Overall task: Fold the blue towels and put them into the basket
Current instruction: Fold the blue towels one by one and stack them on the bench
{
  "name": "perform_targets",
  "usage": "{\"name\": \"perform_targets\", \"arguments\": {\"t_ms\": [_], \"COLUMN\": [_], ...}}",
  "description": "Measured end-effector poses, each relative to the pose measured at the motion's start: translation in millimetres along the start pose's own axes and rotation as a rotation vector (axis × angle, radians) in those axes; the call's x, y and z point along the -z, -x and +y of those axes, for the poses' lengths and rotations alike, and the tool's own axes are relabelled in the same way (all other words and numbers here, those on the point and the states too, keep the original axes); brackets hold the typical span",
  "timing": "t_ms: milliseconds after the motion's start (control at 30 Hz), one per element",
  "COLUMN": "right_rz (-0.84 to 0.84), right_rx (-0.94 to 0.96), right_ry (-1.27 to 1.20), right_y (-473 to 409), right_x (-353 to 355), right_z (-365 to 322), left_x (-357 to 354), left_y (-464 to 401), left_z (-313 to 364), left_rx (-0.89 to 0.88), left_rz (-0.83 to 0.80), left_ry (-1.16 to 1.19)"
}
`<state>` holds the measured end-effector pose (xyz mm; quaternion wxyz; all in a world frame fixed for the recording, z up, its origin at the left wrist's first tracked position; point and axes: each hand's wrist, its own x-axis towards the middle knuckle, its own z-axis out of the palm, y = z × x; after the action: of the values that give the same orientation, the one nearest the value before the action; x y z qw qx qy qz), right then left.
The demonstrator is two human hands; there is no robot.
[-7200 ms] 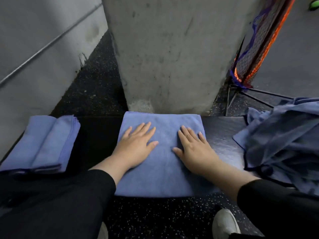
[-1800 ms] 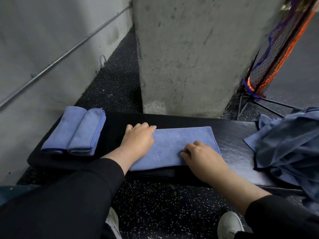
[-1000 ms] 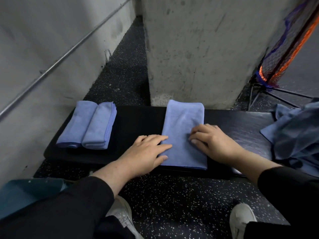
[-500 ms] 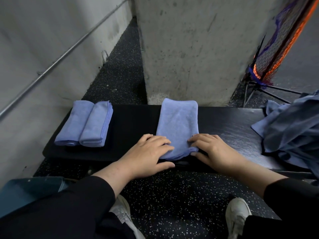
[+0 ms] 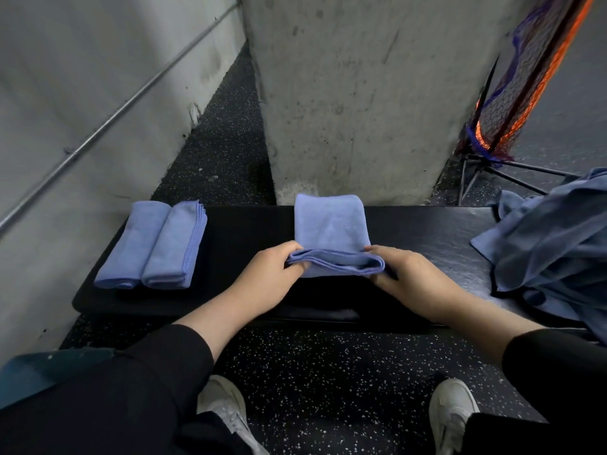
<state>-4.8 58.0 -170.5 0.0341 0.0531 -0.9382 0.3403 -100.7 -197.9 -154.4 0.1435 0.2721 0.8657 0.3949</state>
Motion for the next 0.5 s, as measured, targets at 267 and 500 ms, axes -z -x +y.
{"name": "perform_targets", "arguments": {"t_ms": [267,500], "right_rz": [-0.09,0.026], "right_rx": [-0.233,-0.386], "right_ry": [-0.288,-0.013], "right_y": [-8,-27], "right_x": [21,9], "right_z": [-20,-13], "left_x": [19,11], "left_y": [2,-19], "left_z": [3,-3], "left_rx": [0.135,0.248], "left_rz": [-0.08,-0.023], "left_ry": [0.224,0.135]}}
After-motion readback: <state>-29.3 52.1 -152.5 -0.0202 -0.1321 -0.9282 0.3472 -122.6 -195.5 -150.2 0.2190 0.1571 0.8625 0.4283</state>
